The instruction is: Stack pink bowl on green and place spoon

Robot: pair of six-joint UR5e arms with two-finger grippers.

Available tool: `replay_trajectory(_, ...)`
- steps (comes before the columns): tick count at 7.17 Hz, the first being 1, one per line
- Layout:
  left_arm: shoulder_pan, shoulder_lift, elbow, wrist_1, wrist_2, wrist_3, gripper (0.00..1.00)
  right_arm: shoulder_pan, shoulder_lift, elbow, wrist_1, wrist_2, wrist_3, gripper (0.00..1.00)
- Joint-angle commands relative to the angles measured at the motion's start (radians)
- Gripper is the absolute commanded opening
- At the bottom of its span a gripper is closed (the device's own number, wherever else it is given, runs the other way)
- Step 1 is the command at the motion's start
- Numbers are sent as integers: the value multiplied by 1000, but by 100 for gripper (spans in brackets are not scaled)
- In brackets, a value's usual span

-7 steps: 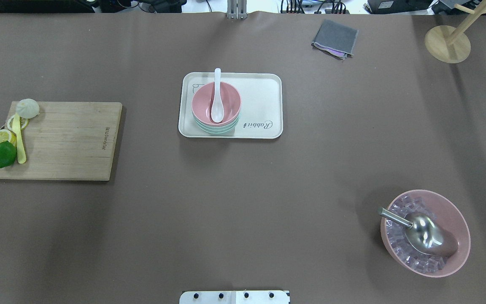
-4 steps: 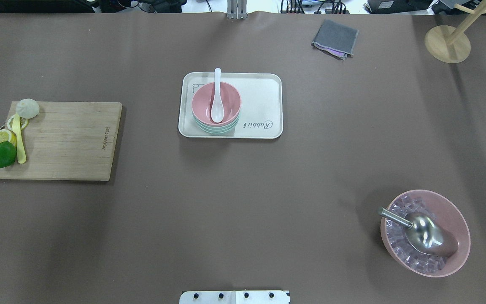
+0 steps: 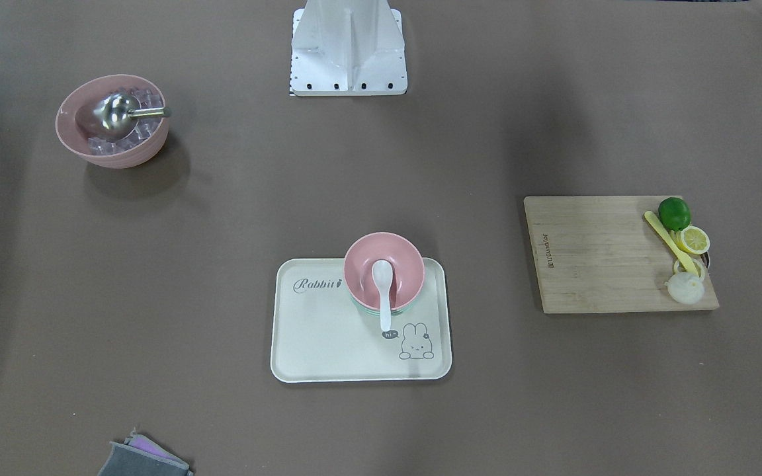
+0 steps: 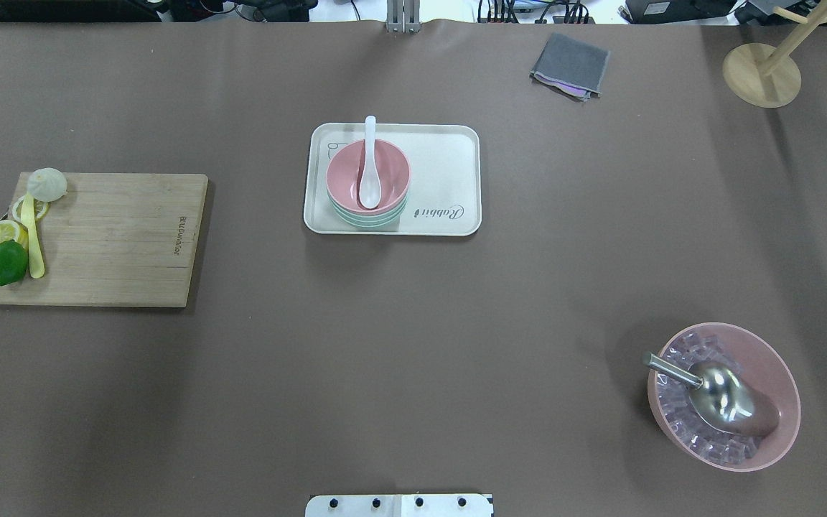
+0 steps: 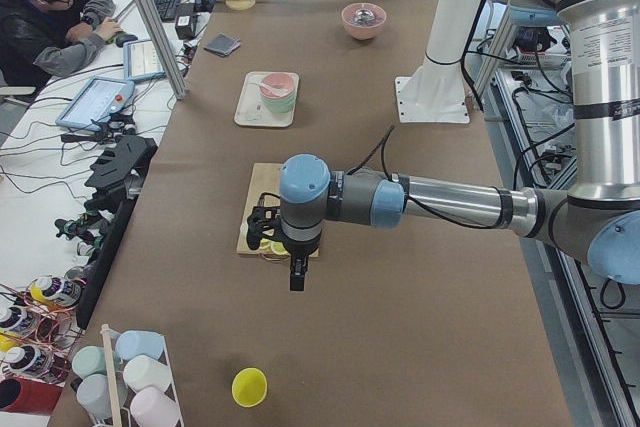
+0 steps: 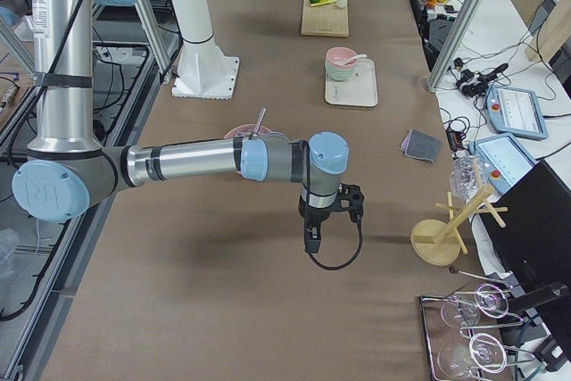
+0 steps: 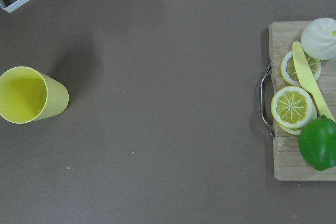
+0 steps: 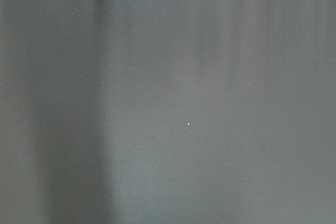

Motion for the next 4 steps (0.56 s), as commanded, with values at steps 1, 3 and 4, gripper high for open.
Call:
replay_trajectory(1,0,0,-3,0,0,0,98,-3,0,0,0,0,-2,100)
replay_trajectory(3,0,6,-3,0,0,0,98,-8,0,0,0,0,0,100)
replay_trajectory(4,0,7,-5,0,0,0,98,-8,0,0,0,0,0,100)
